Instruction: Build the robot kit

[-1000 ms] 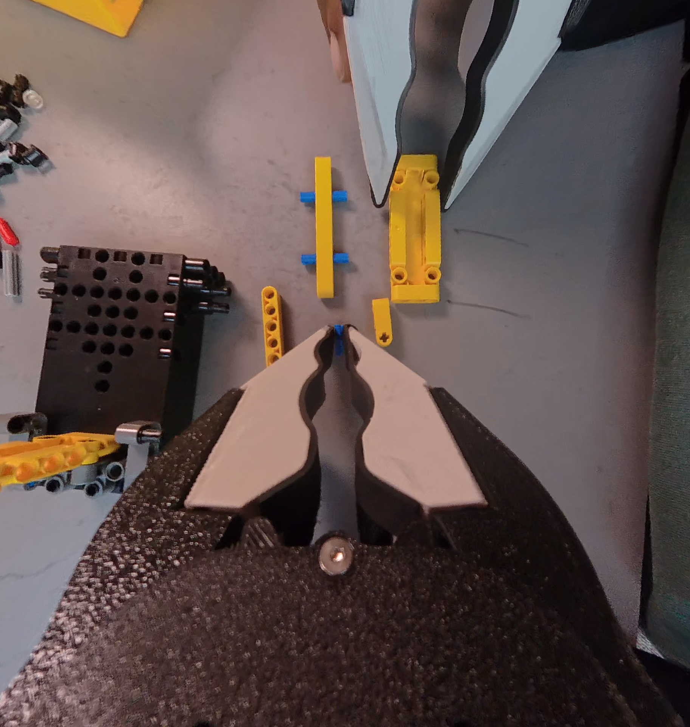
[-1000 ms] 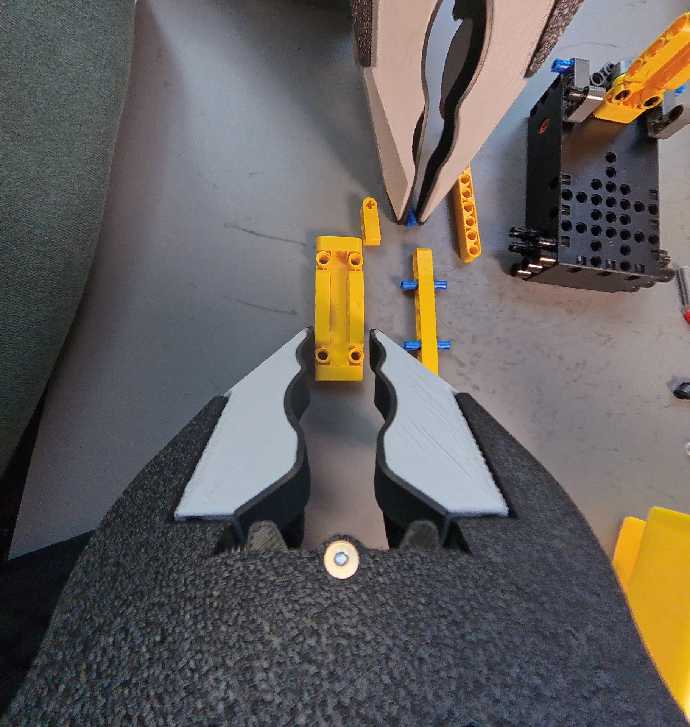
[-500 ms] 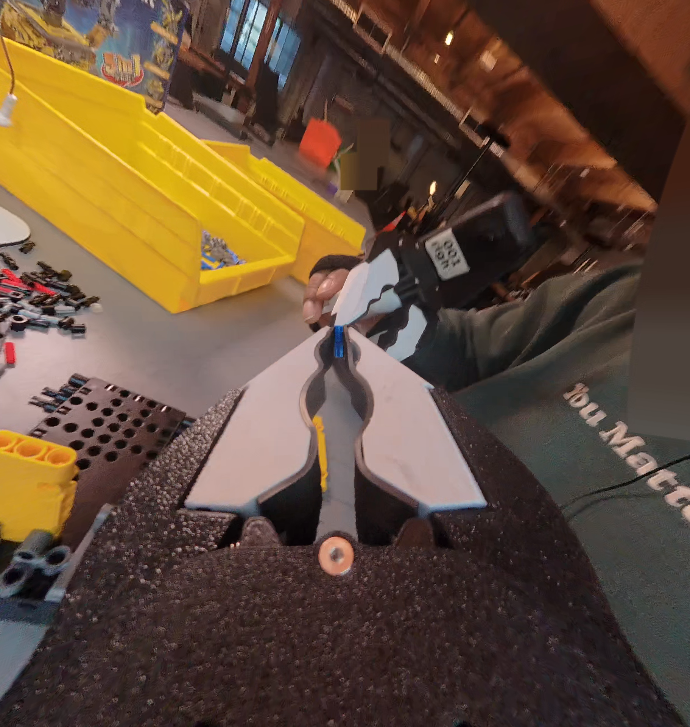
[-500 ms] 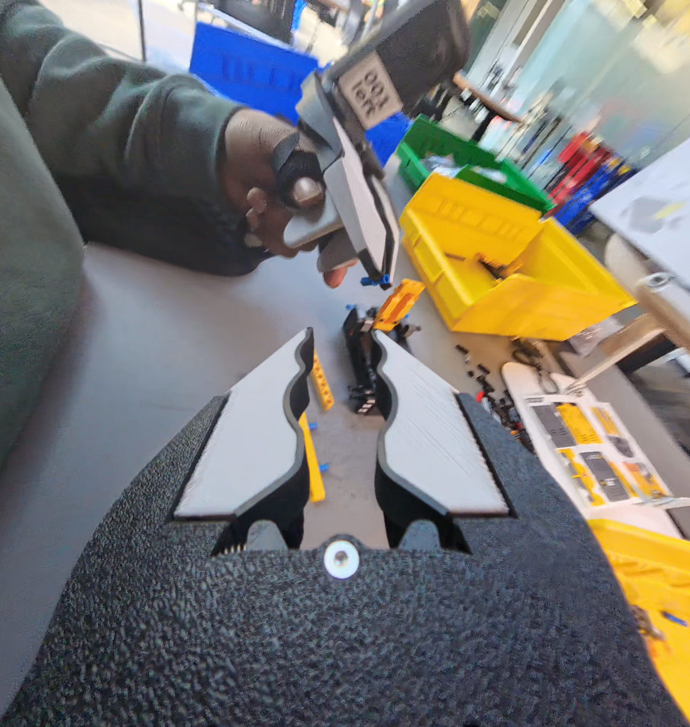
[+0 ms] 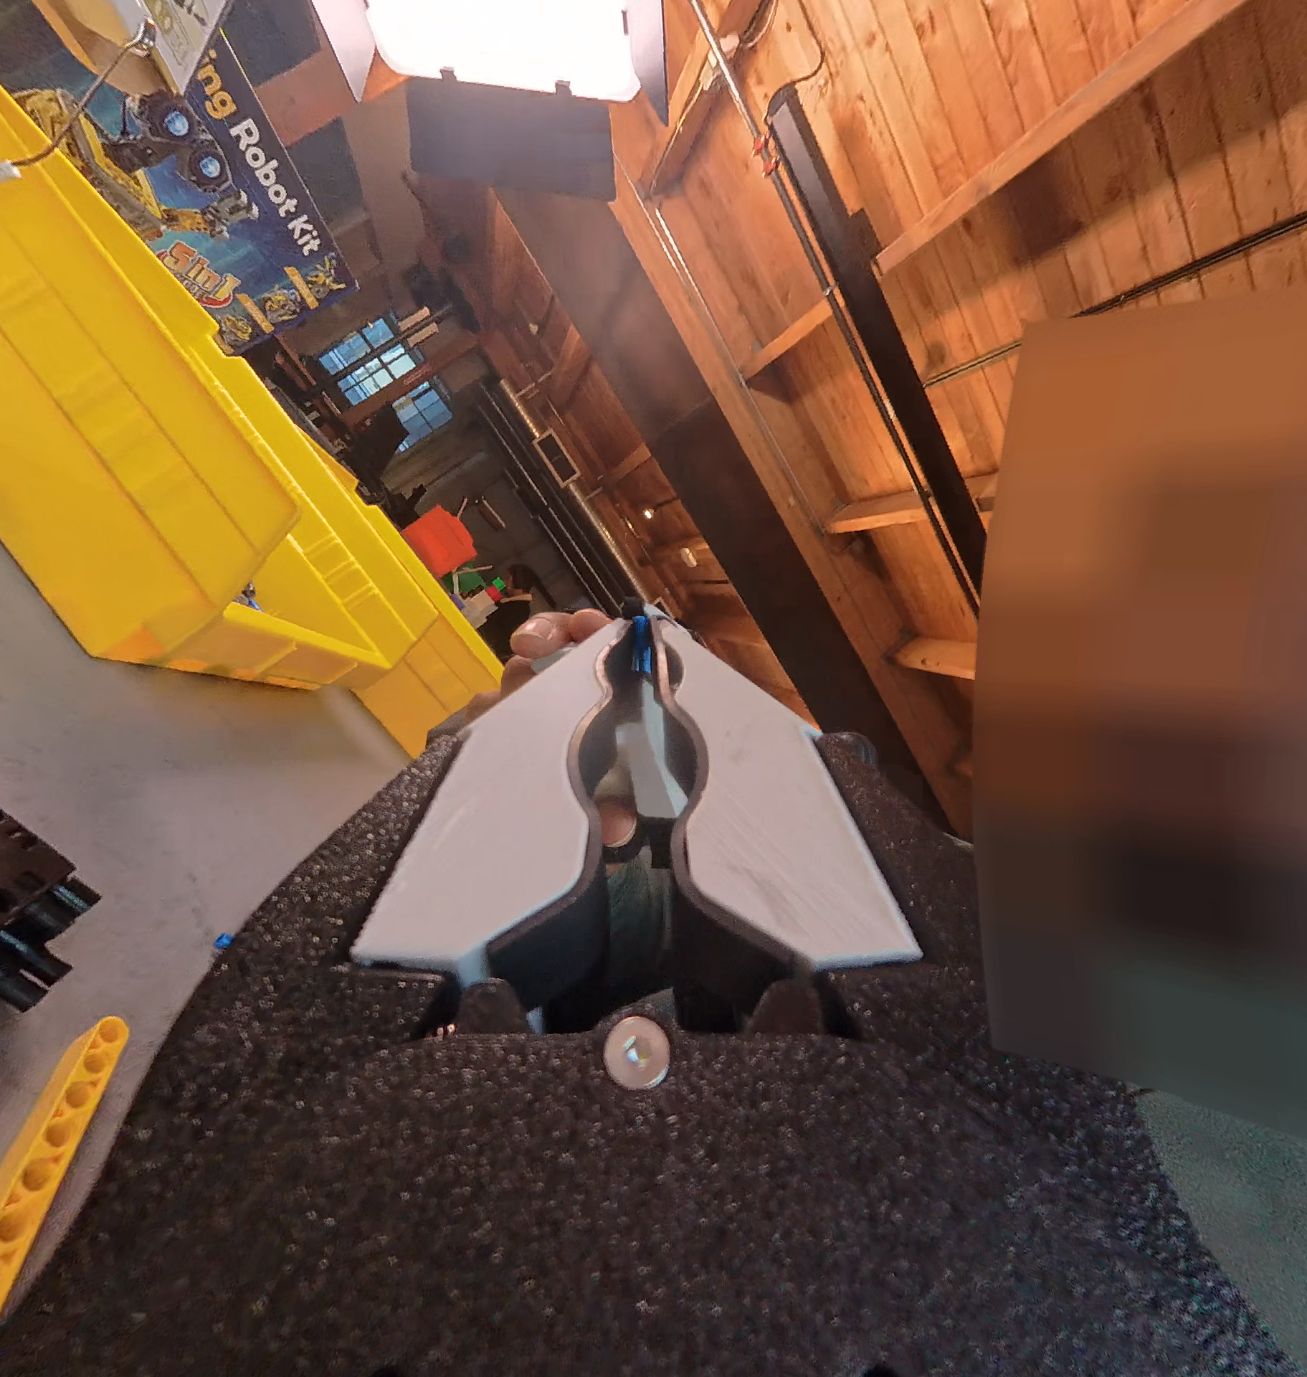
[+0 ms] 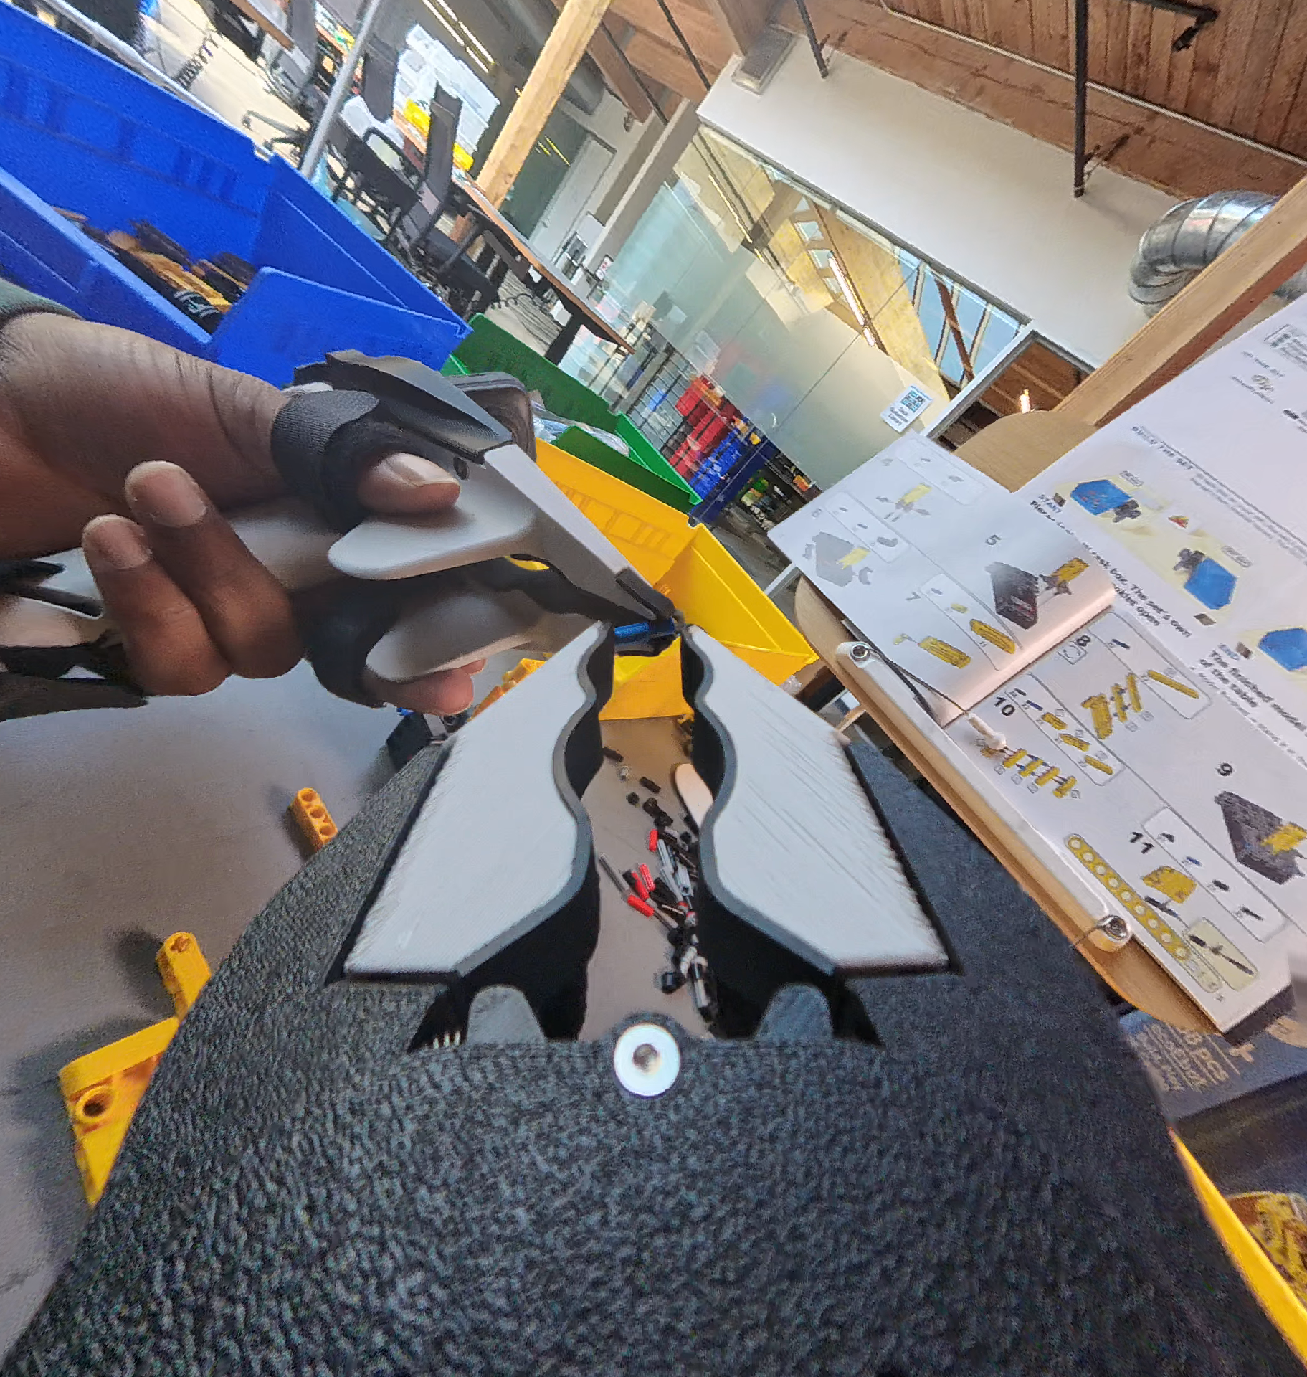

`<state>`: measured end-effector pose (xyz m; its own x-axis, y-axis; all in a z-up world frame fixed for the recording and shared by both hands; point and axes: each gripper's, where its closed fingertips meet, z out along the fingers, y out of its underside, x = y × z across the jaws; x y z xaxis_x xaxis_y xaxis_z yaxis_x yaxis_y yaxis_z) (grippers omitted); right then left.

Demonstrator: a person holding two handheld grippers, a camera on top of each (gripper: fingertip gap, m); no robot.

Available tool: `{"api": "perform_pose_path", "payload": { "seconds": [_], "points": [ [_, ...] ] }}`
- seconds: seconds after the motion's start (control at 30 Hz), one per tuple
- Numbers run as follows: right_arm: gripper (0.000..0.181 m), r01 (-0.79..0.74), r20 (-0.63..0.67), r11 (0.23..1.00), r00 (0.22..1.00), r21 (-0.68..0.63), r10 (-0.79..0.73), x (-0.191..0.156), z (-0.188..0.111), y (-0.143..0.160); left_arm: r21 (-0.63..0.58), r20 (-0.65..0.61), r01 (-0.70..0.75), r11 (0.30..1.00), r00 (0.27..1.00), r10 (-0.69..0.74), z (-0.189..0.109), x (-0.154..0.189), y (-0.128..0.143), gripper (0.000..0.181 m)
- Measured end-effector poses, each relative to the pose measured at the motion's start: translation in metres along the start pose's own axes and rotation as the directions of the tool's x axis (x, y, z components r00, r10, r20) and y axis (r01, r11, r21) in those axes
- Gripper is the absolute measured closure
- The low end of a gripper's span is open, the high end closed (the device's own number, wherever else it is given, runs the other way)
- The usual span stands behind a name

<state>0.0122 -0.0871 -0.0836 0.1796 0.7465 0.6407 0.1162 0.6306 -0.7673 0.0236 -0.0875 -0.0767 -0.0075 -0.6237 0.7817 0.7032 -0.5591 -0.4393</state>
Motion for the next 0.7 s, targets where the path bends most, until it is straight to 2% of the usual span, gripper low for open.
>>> {"api": "perform_pose_path", "payload": {
  "seconds": [0.1,0.17,0.2,0.4,0.47,0.6,0.7],
  "points": [
    [0.166,0.058,-0.014,0.998,0.998,0.01,-0.058,0.0,0.001,-0.001,0.031,0.003,0.001,1.0,1.0,-0.001,0.0,-0.001,-0.002,0.178],
    [0.167,0.039,0.017,0.999,0.999,0.031,-0.04,-0.001,-0.001,-0.001,0.035,-0.004,0.01,0.999,1.0,-0.01,0.0,-0.001,-0.001,0.178],
    [0.174,0.04,0.028,0.998,0.999,0.044,-0.041,0.0,-0.003,-0.001,0.044,-0.009,0.017,0.999,1.0,-0.017,-0.001,0.0,-0.003,0.178],
    [0.178,0.023,0.086,0.996,0.996,0.087,-0.031,0.004,-0.01,-0.003,0.001,-0.021,-0.005,1.0,1.0,0.005,0.001,0.002,0.002,0.178],
    [0.178,-0.009,0.137,0.995,0.991,0.099,-0.005,0.002,-0.013,-0.003,-0.042,-0.011,-0.023,0.999,1.0,0.023,0.001,0.0,0.006,0.178],
    [0.178,-0.157,0.312,0.982,0.943,0.105,0.117,-0.006,-0.022,-0.002,-0.198,0.022,-0.17,0.965,0.984,0.178,0.001,0.002,0.021,0.169],
    [0.178,-0.213,0.368,0.969,0.917,0.125,0.155,-0.009,-0.028,-0.006,-0.296,0.018,-0.263,0.918,0.96,0.28,0.003,0.006,0.03,0.175]
  ]
}}
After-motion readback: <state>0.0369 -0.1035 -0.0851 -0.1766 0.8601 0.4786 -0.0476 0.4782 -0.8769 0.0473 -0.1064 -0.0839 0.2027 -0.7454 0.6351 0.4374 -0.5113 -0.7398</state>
